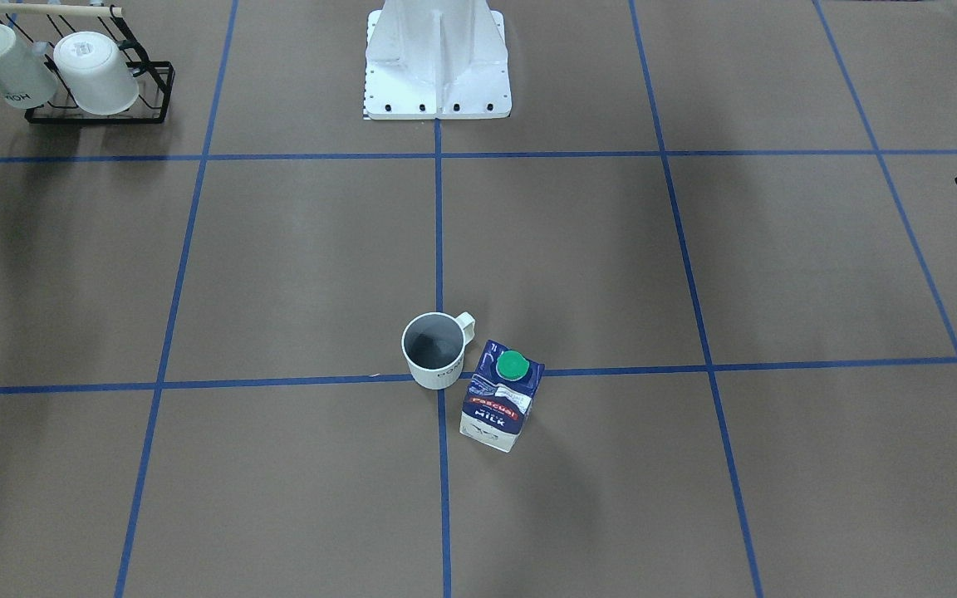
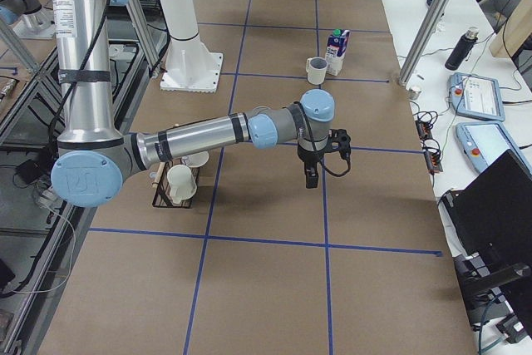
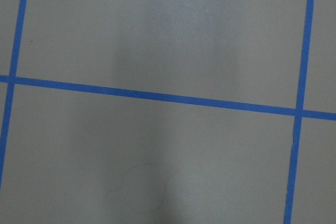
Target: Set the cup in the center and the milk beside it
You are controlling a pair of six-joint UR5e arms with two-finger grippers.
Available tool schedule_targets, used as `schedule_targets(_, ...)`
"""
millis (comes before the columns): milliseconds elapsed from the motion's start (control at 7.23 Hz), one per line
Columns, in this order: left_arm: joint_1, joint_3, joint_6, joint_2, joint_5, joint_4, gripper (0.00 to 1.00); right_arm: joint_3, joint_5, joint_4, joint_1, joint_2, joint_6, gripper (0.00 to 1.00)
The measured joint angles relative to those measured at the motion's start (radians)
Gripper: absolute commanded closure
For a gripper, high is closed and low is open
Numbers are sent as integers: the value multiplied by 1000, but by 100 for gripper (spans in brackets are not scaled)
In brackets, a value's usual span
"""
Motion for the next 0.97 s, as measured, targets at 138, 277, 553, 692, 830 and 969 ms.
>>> schedule_targets(138,0,10,-1,-10,8,0,2,-1,11,-6,-1,2,1,0)
schedule_targets(277,0,13,0,-18,15,0,2,-2,15,-8,-1,4,1,0)
schedule_targets(553,1,7,6,-28,19,-1,2,0,18,-9,-1,6,1,0)
schedule_targets(692,1,4,6,-32,19,-2,2,0,17,-9,-1,8,0,0)
schedule_targets(830,1,2,7,-36,19,-2,2,0,16,-9,-1,13,0,0)
schedule_targets(969,2,1,7,-38,19,-2,2,1,15,-9,-1,15,0,0)
